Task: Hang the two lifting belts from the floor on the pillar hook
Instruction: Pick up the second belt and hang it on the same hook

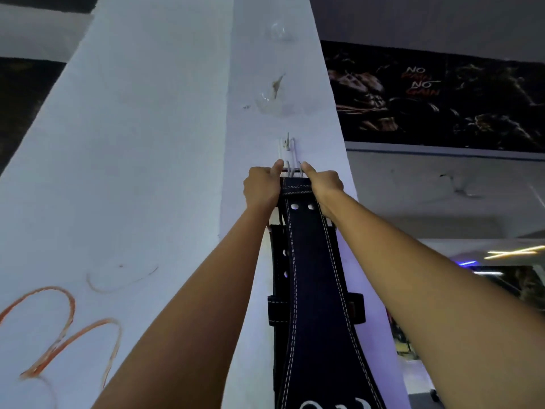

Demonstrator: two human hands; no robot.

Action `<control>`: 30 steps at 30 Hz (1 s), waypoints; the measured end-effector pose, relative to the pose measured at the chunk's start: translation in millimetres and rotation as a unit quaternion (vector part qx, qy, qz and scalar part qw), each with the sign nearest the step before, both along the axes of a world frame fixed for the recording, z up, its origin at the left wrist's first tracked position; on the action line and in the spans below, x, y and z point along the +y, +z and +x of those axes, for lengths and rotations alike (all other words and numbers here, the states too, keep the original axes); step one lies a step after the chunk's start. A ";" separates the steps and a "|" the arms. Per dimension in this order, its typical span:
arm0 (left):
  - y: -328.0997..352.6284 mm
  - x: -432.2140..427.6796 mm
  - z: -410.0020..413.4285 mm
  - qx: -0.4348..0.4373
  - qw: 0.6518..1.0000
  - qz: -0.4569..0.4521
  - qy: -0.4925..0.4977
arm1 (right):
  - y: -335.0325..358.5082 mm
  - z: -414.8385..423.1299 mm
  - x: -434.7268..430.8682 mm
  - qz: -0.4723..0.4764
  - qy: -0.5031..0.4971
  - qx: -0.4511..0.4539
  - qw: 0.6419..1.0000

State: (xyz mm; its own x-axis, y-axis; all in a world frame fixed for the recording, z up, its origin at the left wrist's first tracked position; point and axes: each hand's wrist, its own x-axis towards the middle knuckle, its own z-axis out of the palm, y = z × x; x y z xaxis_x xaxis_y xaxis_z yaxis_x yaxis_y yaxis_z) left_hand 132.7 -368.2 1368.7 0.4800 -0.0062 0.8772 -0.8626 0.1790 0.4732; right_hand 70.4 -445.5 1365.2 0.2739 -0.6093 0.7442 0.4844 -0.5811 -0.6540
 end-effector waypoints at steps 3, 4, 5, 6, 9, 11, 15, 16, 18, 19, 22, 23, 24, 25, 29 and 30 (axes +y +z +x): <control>0.1 2.4 2.6 0.044 0.996 -0.008 -0.075 | 1.2 3.6 -5.3 0.022 0.041 -0.021 0.999; 1.3 3.8 2.5 0.062 0.993 -0.006 -0.104 | 2.7 4.4 -7.7 0.032 0.065 -0.027 0.997; 3.1 5.0 2.3 0.077 0.989 -0.006 -0.127 | 4.4 4.9 -10.1 0.042 0.091 -0.031 0.995; 4.9 5.7 1.8 0.092 0.986 -0.004 -0.140 | 6.5 5.3 -12.4 0.051 0.111 -0.032 0.992; 7.3 4.8 1.0 0.127 0.979 -0.004 -0.160 | 9.4 3.2 -11.9 0.071 0.127 -0.034 0.989; 7.8 3.7 3.0 0.135 0.976 -0.013 -0.171 | 10.2 3.7 -10.6 0.072 0.115 -0.037 0.990; 7.4 3.5 6.1 0.109 0.983 -0.013 -0.144 | 4.1 6.3 -8.0 0.033 0.031 -0.024 0.999; 5.6 3.5 4.4 0.077 0.992 -0.009 -0.099 | 1.4 6.3 -6.9 0.014 0.008 -0.020 1.000; -5.5 4.9 -3.8 -0.008 1.000 0.011 0.014 | -3.8 6.2 -2.8 -0.034 -0.034 -0.005 0.999; -14.0 5.2 -7.7 -0.038 0.997 0.022 0.060 | -7.7 5.1 -0.2 -0.058 -0.058 0.006 0.997; -37.0 4.2 -7.2 -0.089 0.986 0.039 0.137 | -20.1 3.5 4.4 -0.097 -0.104 0.019 0.990; -43.9 3.8 -6.2 -0.102 0.985 0.041 0.134 | -25.1 4.2 3.3 -0.100 -0.114 0.024 0.988; -50.2 3.6 -5.6 -0.114 0.985 0.040 0.123 | -31.3 5.4 2.2 -0.102 -0.122 0.030 0.987; -56.6 3.8 -5.2 -0.124 0.985 0.037 0.110 | -37.9 6.5 0.3 -0.108 -0.119 0.029 0.987; -86.4 5.2 -2.0 -0.175 0.980 0.059 0.077 | -69.4 5.7 -5.9 -0.162 -0.071 -0.008 0.984; -94.5 6.2 -1.6 -0.180 0.980 0.064 0.061 | -79.1 3.8 -5.3 -0.174 -0.063 -0.009 0.983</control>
